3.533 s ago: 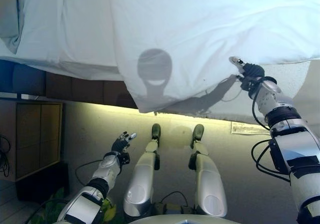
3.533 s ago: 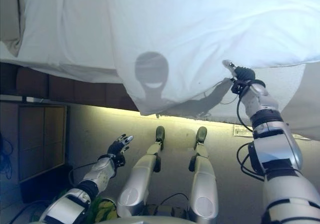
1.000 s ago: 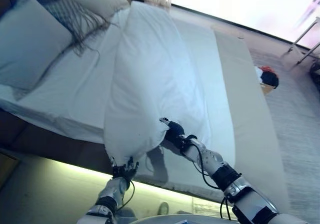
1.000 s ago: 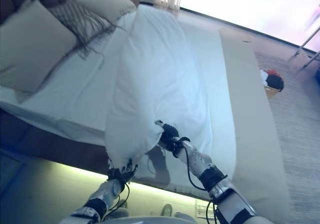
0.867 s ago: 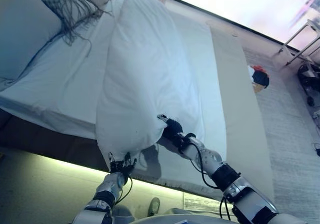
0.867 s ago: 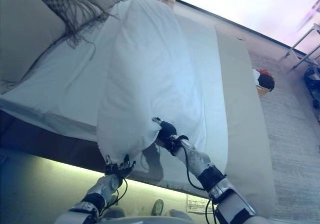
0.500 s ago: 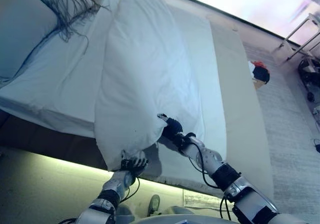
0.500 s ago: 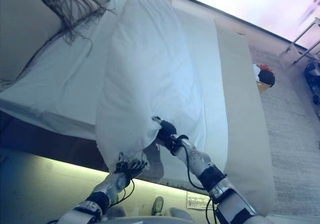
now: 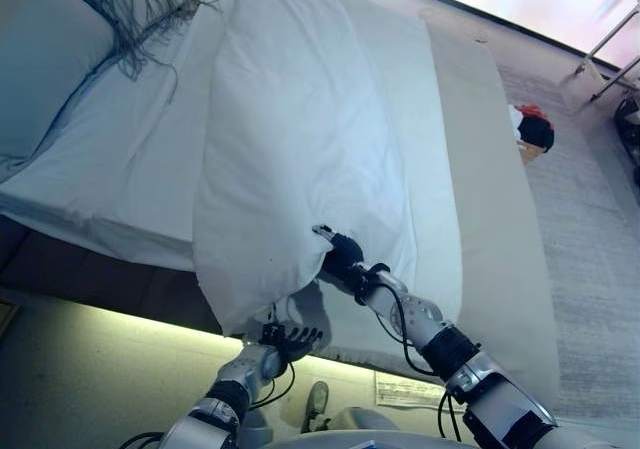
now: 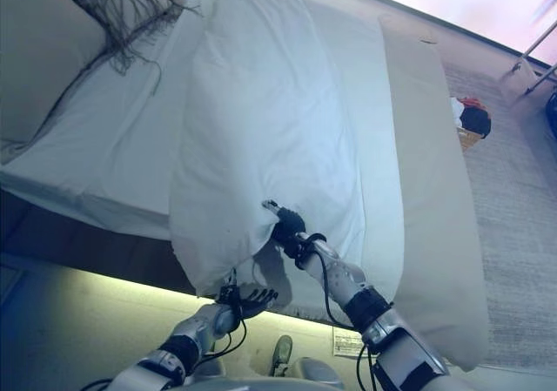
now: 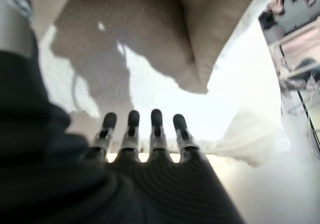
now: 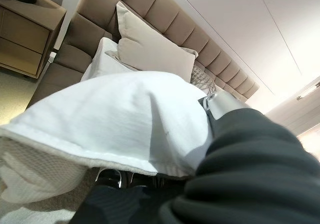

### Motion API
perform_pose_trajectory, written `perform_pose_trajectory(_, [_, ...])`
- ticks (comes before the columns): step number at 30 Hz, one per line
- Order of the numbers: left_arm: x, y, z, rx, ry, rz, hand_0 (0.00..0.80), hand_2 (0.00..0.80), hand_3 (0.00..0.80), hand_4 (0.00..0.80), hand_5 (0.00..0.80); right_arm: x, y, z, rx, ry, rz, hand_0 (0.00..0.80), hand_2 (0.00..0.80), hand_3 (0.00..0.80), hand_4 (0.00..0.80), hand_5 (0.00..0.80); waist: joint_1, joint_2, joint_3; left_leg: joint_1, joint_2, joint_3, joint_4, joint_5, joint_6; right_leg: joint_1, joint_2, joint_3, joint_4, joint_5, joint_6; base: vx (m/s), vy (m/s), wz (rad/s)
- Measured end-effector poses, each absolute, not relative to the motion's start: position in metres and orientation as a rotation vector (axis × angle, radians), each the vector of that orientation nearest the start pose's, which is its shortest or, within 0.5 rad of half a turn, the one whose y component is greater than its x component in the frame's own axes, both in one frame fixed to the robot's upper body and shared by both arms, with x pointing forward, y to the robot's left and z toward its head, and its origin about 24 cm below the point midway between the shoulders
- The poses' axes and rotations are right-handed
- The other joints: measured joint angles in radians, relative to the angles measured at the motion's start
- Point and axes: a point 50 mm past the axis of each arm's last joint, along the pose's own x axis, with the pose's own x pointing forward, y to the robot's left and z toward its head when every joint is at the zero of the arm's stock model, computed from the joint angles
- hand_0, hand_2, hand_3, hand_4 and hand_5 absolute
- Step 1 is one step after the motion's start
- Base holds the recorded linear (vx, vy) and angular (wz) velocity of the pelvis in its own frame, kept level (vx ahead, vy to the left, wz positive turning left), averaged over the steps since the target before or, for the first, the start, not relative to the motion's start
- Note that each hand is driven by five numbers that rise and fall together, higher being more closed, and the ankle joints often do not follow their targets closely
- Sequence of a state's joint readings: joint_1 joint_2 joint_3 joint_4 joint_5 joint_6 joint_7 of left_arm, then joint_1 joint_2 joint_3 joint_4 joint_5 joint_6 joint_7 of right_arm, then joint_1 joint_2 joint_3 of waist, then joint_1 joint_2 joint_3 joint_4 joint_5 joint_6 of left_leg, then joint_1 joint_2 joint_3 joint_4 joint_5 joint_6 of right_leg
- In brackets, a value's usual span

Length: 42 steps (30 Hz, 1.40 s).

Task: Make the bed neatly

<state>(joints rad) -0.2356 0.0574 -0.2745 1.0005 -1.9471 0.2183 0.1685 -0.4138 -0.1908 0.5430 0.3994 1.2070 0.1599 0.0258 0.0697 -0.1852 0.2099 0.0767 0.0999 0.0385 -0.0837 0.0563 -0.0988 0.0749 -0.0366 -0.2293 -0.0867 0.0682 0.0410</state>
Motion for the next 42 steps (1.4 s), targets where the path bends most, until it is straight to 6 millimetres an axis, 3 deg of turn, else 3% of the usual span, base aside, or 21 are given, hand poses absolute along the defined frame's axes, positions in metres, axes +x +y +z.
perform_pose_trajectory(14, [0.247,0.118,-0.082,-1.717,0.466,0.408,0.0,0.0,0.0,0.0,0.0,0.291,-0.054,0.025,0.742,0.468,0.506,0.8,0.8,0.8,0.8,0.8,0.002,0.013,0.009,0.002,0.0,-0.014,-0.001,0.0,0.0,0.01,-0.002,-0.006,0.0,-0.003,-0.004,0.031,0.005,0.03])
perform_pose_trajectory(18, [0.248,0.119,-0.079,-1.762,0.37,0.395,0.0,0.0,0.0,0.0,0.0,0.289,-0.055,0.021,0.75,0.476,0.493,0.8,0.8,0.8,0.8,0.8,0.004,0.012,0.009,0.018,-0.001,-0.019,-0.002,0.0,0.0,0.03,-0.003,-0.016,0.0,-0.008,-0.006,0.038,-0.014,0.06])
perform_pose_trajectory(30, [0.235,0.111,-0.081,-1.816,0.277,0.321,0.0,0.0,0.0,0.0,0.0,0.284,-0.062,0.012,0.762,0.481,0.45,0.8,0.8,0.8,0.8,0.8,0.031,0.008,0.006,0.019,-0.007,-0.039,-0.001,0.001,0.0,0.042,-0.003,-0.029,0.0,-0.014,-0.011,0.008,-0.013,0.04])
perform_pose_trajectory(37, [0.215,0.097,-0.09,-1.797,0.359,0.266,0.0,0.0,0.0,0.0,0.0,0.285,-0.065,0.009,0.756,0.478,0.426,0.8,0.8,0.8,0.8,0.8,0.054,0.006,0.004,0.017,-0.01,-0.043,0.004,0.001,0.0,0.045,-0.005,-0.036,0.0,-0.016,-0.011,-0.029,-0.028,0.02])
perform_pose_trajectory(42, [0.215,0.097,-0.088,-1.8,0.321,0.225,0.0,0.0,0.0,0.0,0.0,0.287,-0.067,0.005,0.769,0.485,0.398,0.8,0.8,0.8,0.8,0.8,0.056,0.006,0.004,0.016,-0.012,-0.056,0.008,0.001,0.0,0.054,-0.007,-0.045,0.0,-0.02,-0.012,-0.008,-0.023,0.08])
